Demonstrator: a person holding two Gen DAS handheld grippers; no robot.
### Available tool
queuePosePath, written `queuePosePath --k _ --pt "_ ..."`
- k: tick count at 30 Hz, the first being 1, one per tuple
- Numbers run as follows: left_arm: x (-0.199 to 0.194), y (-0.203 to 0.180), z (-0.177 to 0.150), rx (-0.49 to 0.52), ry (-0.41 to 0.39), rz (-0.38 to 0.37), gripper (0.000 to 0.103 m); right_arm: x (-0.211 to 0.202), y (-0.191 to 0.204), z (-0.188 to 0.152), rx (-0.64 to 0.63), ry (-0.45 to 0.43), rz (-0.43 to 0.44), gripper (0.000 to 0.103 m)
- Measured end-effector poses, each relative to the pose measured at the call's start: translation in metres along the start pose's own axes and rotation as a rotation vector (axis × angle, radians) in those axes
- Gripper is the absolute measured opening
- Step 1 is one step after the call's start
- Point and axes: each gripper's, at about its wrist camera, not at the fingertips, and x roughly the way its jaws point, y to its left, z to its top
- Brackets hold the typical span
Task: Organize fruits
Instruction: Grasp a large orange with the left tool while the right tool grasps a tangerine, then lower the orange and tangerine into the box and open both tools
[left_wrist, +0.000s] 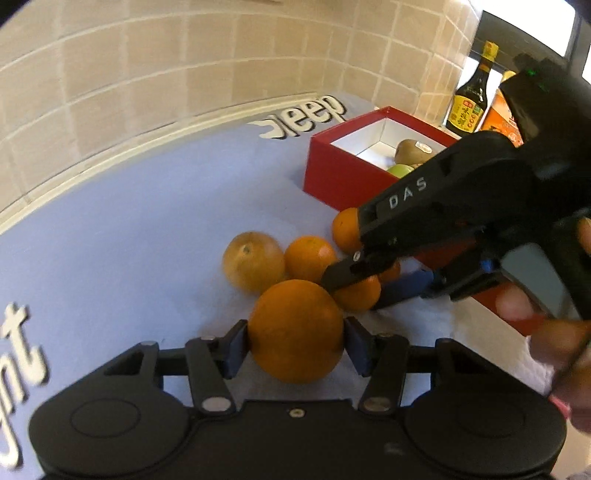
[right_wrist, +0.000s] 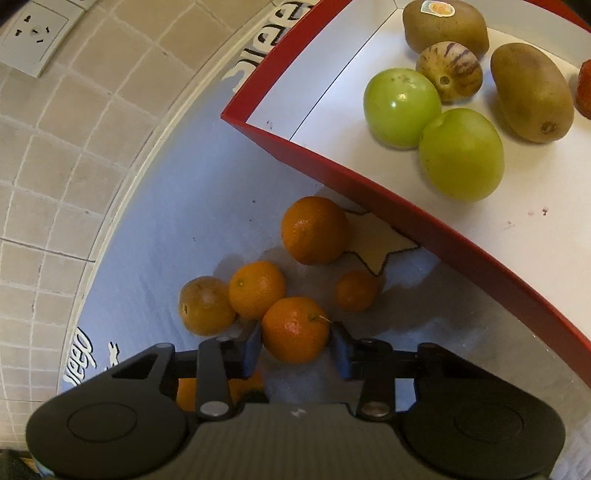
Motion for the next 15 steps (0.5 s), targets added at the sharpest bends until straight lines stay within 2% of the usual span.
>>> queuePosePath --k 5,9,11,15 --pt "-0.026 0.005 -0.006 -0.014 -0.016 0.058 0.065 -0.017 0.003 -0.006 -0.028 0.007 0.054 0.041" --pt "-0.049 0.002 0.01 0.008 -0.082 0.076 0.065 -0.057 0.004 -0.007 -0.065 -0.055 0.117 0.041" --pt "-0.059 -0.006 0.024 0.036 -0.124 0.072 0.065 -0.088 0.002 -0.003 -0.093 -0.143 0.136 0.041" --pt "-0.073 -0.035 0.063 0.128 -0.223 0.027 0.065 -0.157 -0.018 0.013 -0.116 -0.373 0.098 0.041"
